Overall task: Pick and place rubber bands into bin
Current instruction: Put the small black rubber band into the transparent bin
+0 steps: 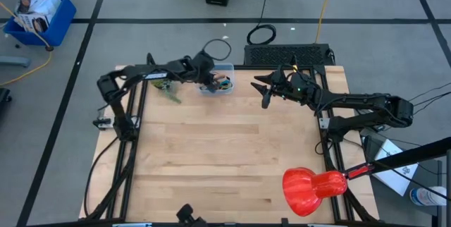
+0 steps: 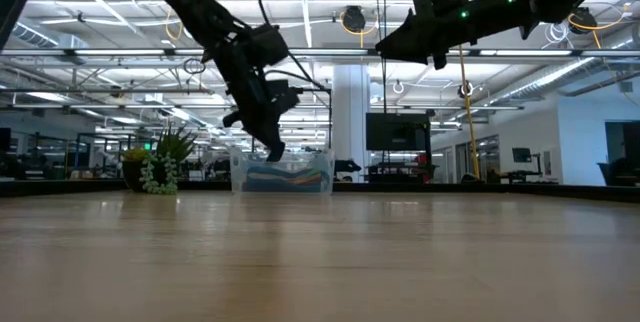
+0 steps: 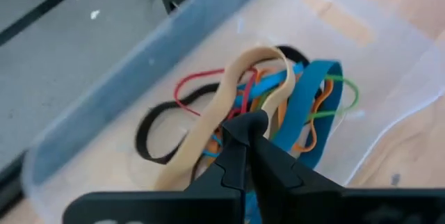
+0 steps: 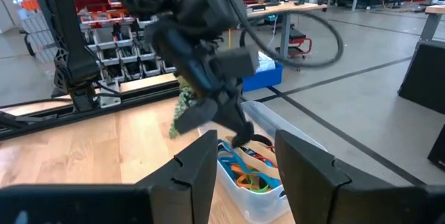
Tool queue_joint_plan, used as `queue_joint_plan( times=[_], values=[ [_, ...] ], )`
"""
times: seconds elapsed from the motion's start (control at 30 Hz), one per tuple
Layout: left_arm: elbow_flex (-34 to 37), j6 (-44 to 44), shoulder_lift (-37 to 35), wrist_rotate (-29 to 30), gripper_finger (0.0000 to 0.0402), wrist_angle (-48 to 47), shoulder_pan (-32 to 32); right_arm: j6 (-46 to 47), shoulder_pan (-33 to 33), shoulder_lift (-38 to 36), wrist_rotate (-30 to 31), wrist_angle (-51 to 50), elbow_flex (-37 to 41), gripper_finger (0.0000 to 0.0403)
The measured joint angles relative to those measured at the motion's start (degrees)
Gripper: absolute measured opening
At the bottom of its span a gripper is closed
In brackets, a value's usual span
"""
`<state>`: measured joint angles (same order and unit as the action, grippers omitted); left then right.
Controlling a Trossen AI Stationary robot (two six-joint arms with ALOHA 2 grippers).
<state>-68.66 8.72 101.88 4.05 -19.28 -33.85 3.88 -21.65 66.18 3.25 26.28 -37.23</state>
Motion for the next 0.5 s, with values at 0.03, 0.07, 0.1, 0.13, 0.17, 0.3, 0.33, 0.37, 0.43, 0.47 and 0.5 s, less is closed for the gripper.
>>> queue_joint_plan(
  times=[0.03,0.07,0.1,0.13,0.17,0.3,0.33,0.37,0.43,0.47,0.5],
  values=[
    [0.00,-0.01,0.74,-0.04,0.0015,0.19,0.05,0.00,0.00,0.00,0.02,0.00,0.00,0.0141],
    [0.00,-0.01,1.35,-0.07,0.0011,0.23,0.08,-0.01,0.00,0.00,0.01,-0.02,0.00,0.0141],
    [0.00,-0.01,1.82,-0.36,0.0008,0.21,0.10,-0.02,0.00,0.01,0.01,-0.02,0.00,0.0141],
    [0.00,0.01,2.18,-0.69,0.0007,0.20,0.06,-0.02,0.00,-0.01,0.00,-0.02,0.00,0.0141],
    [0.00,0.01,2.43,-1.06,0.0007,0.21,0.05,-0.02,0.00,-0.01,0.00,-0.02,0.00,0.0141],
    [0.00,0.01,2.61,-1.11,0.0034,0.27,0.10,-0.04,0.00,-0.01,0.00,-0.55,0.00,0.0141],
    [0.00,-0.03,2.61,-1.11,0.0042,0.29,0.11,-0.04,0.00,-0.01,0.00,-0.87,0.00,0.0141],
    [0.00,-0.27,2.61,-1.11,0.0050,0.31,0.11,-0.04,0.00,0.01,0.00,-1.29,0.00,0.0141],
    [0.00,-1.51,2.61,-1.12,0.0063,0.34,0.11,-0.04,0.00,0.00,0.00,-1.94,0.00,0.0141],
    [0.00,-2.01,2.61,-1.13,0.0068,0.39,0.11,-0.04,0.00,-0.01,0.00,-2.22,0.00,0.0141],
    [0.00,-2.29,2.60,-1.18,0.0074,0.42,0.11,-0.04,0.00,0.00,0.00,-2.44,0.00,0.0141]
  ],
)
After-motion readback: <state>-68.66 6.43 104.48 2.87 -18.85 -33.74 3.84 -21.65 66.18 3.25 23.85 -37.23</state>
